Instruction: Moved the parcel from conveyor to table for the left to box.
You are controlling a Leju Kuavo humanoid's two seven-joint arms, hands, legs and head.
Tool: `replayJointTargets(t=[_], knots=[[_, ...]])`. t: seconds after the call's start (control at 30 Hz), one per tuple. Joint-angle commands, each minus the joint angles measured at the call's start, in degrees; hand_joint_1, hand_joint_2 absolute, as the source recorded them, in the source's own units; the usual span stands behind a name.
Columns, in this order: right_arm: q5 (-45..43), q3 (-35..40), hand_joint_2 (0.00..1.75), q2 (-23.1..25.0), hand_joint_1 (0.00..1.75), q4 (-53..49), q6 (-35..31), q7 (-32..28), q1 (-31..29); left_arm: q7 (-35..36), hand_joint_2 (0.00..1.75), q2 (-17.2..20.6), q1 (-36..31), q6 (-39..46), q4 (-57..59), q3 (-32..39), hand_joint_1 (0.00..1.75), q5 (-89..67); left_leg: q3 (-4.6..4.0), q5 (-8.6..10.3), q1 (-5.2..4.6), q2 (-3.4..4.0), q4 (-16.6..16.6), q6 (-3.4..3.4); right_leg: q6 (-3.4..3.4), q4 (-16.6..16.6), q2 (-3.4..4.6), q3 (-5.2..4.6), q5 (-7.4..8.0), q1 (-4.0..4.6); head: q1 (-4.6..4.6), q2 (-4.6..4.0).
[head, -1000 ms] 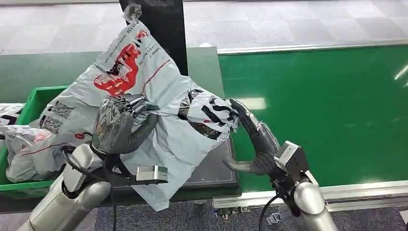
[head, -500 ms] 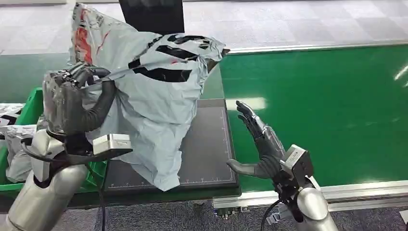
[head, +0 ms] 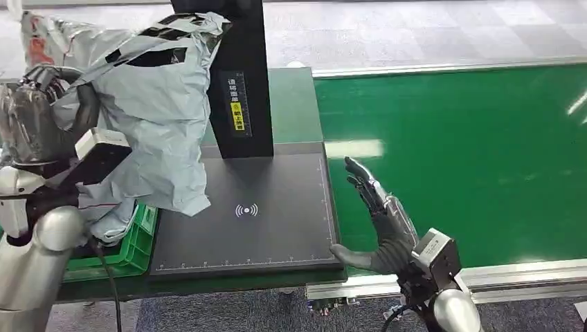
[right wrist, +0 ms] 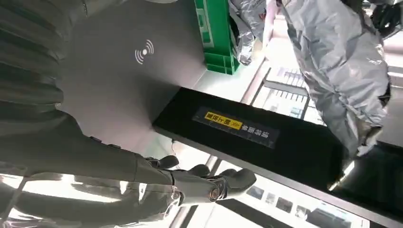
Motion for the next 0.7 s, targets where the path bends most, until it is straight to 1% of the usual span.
replayJointTargets(t=[0.03,0.17,0.33,0.5,0.7], knots=[[0.09,-0.2,1.75,0.3,0.0,2.3,0.24,0.59,-2.03,1.59,1.75,1.71,-7.24,-0.91,16.58,5.59,1.75,0.17,0.01,0.09,0.1,0.06,-0.03,-0.08,-0.18,-0.05,0.11,0.01,0.12,0.11,0.0,0.0],[-0.23,-0.03,1.75,-0.14,0.0,2.77,0.28,0.64,-2.16,1.71,1.75,2.62,-9.23,0.03,21.77,7.59,1.75,0.75,0.07,0.09,0.08,0.07,-0.06,-0.1,-0.19,-0.06,0.11,0.05,0.11,0.09,0.0,0.0],[-0.57,0.08,1.75,-0.27,0.0,3.04,0.12,0.55,-1.98,1.94,1.75,3.54,-9.57,0.87,25.0,10.69,1.75,1.43,0.12,0.08,0.1,0.12,-0.09,-0.11,-0.2,-0.08,0.16,0.1,0.1,0.11,-0.02,0.0],[-0.58,0.04,1.75,-0.24,0.0,3.28,-0.24,0.61,-2.4,1.5,1.75,4.17,-9.91,0.95,27.17,11.36,1.75,1.46,0.08,0.1,0.1,0.07,-0.09,-0.1,-0.2,-0.08,0.11,0.08,0.09,0.11,-0.02,0.0],[-0.61,-0.03,1.75,-0.43,0.0,3.57,-0.45,0.84,-2.8,1.42,1.75,3.39,-10.17,1.09,27.58,10.73,1.75,0.96,-0.01,0.1,0.08,-0.02,-0.03,-0.07,-0.14,-0.03,0.01,0.03,0.07,0.08,0.0,0.0]])
